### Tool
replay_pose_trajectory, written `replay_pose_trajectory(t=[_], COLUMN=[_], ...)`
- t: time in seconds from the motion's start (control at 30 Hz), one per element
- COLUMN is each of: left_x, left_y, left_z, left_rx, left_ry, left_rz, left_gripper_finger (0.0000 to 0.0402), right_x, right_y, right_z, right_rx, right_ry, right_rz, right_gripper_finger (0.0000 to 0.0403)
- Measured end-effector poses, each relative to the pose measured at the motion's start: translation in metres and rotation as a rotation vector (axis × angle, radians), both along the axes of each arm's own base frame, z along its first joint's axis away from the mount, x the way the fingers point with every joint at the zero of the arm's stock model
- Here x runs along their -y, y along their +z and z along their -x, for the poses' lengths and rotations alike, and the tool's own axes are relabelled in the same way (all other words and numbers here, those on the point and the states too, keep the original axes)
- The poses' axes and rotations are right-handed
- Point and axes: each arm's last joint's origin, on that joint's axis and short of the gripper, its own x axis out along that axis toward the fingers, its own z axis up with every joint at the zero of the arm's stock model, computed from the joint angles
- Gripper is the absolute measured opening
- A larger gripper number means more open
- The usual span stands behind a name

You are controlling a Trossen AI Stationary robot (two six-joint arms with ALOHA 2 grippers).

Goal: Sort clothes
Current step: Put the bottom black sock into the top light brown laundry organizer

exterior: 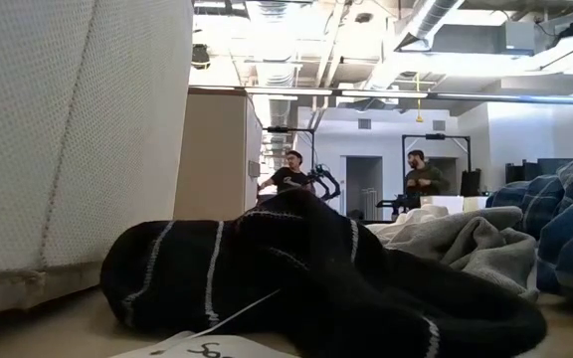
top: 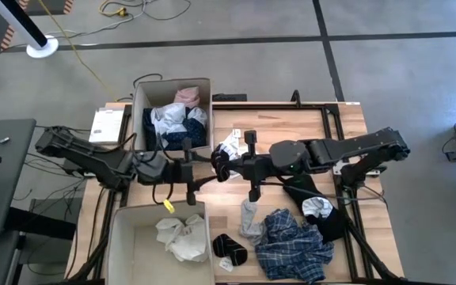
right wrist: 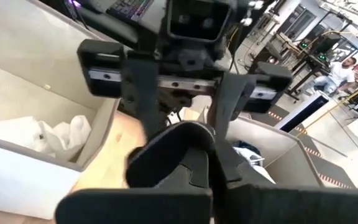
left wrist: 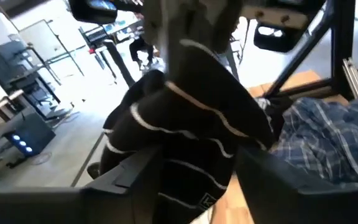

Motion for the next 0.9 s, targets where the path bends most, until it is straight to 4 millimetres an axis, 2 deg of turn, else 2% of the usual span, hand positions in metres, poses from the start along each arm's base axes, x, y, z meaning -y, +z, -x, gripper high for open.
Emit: replay_pose_trajectory(t=[0.1, 0.27, 0.3, 0.6, 0.9], left_x=[0.000, 0.000, 0.000, -0.003, -0.016], left_y=[0.002, 0.002, 0.002, 0.002, 0.020], left_z=[0.000, 0.000, 0.000, 0.004, 0.026], left_rx=[0.014, 0.005, 0.003, -0.043, -0.044], left_ry=[0.003, 0.001, 0.000, 0.057, 0.233], left_rz=[-0.020, -0.070, -0.081, -0.172, -0.282], left_gripper_finger=[0.0139, 0.0026, 0.0014, 0.0001, 0.0001], right_x=[0.000, 0.000, 0.000, -0.001, 0.011], right_y=[0.000, -0.002, -0.002, -0.009, -0.013], right_z=[0.000, 0.001, 0.001, 0.003, 0.002], right_rx=[-0.004, -0.020, -0.022, -0.089, -0.125], right_ry=[0.000, -0.001, -0.002, -0.013, -0.065], right_rz=[0.001, 0.001, -0.002, -0.035, -0.076], right_gripper_finger=[0.0000, 0.0000, 0.0000, 0.0007, 0.0033])
